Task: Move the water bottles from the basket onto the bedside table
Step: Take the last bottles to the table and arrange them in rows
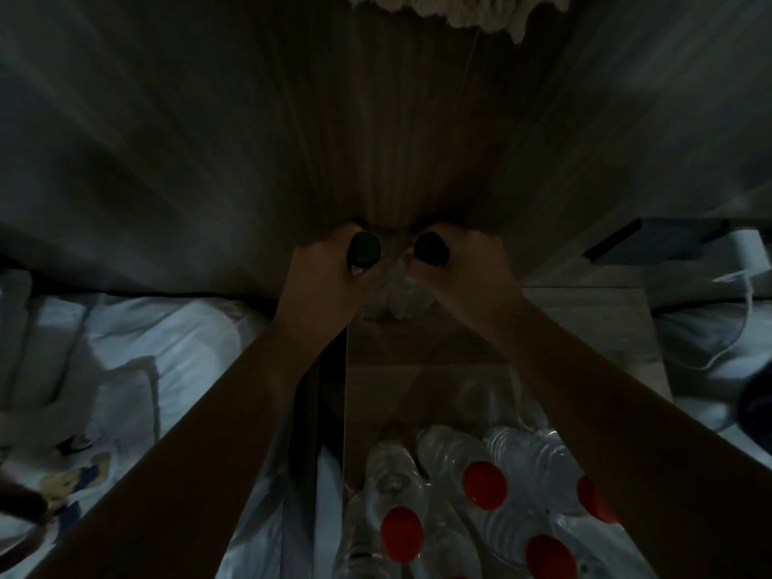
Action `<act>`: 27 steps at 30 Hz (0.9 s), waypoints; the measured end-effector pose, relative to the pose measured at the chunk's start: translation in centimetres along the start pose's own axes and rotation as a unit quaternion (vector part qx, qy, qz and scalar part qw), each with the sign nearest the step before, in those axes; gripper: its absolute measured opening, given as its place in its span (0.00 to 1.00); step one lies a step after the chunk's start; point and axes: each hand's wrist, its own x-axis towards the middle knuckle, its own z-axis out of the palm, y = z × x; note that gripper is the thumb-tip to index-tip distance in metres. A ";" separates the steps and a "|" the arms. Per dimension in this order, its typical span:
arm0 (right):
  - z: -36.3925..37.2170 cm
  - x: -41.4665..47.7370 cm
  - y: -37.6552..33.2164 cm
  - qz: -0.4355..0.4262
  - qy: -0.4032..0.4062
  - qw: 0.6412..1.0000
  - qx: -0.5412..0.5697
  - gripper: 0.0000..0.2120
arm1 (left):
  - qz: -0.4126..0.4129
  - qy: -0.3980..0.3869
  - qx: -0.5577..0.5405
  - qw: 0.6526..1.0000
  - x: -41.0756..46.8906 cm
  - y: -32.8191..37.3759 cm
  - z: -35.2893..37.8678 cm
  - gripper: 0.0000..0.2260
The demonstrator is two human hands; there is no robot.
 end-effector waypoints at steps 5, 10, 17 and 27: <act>0.1 -0.2 -0.1 0.008 -0.013 1.000 0.004 0.14 | -0.011 -0.013 0.021 1.000 0.0 0.1 -0.1 0.30; 0.2 -0.1 -0.2 0.012 -0.011 0.999 0.030 0.12 | -0.012 -0.040 0.022 0.999 0.5 -0.4 -0.5 0.26; 0.5 -0.4 -0.2 0.014 -0.002 0.998 0.062 0.11 | -0.021 -0.053 0.033 0.998 0.5 -0.5 -0.8 0.19; 0.4 -0.6 -0.5 0.039 -0.009 0.998 0.039 0.16 | -0.077 -0.018 0.024 0.997 -0.2 0.3 -0.1 0.21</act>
